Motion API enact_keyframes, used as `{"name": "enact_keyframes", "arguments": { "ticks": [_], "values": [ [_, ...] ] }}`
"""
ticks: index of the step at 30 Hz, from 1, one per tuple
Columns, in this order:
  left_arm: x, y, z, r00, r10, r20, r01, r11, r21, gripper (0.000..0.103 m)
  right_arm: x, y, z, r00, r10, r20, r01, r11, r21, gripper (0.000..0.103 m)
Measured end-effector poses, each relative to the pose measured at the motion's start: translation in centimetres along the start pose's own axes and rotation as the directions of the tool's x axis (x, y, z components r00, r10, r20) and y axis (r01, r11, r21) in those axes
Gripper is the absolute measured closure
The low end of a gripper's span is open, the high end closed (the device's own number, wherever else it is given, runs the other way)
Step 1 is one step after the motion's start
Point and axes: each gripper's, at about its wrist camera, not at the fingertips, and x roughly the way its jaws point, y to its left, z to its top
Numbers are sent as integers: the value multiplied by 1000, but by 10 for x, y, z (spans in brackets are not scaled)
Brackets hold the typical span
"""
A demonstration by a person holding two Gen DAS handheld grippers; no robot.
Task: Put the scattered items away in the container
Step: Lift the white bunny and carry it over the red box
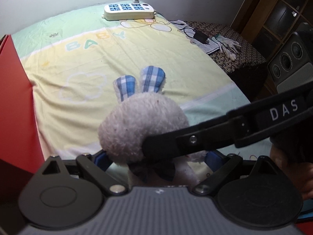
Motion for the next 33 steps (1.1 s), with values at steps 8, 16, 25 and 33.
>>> {"name": "enact_keyframes", "arguments": {
  "ticks": [8,16,25,33],
  "values": [
    [-46,20,-20,999,-44,30,43,998,49,8,13,44,-28,999,-6,52,7,1000,-22,50],
    [-98,52,-41,991,-105,84,102,994,50,7,32,89,-50,996,15,88,-11,999,-47,50],
    [-142,80,-57,978,-136,156,124,989,83,6,56,133,-72,991,37,132,-25,995,-93,50],
    [-182,97,-60,961,-101,257,73,991,116,5,64,167,-72,980,97,172,-68,983,-170,50]
  ]
}}
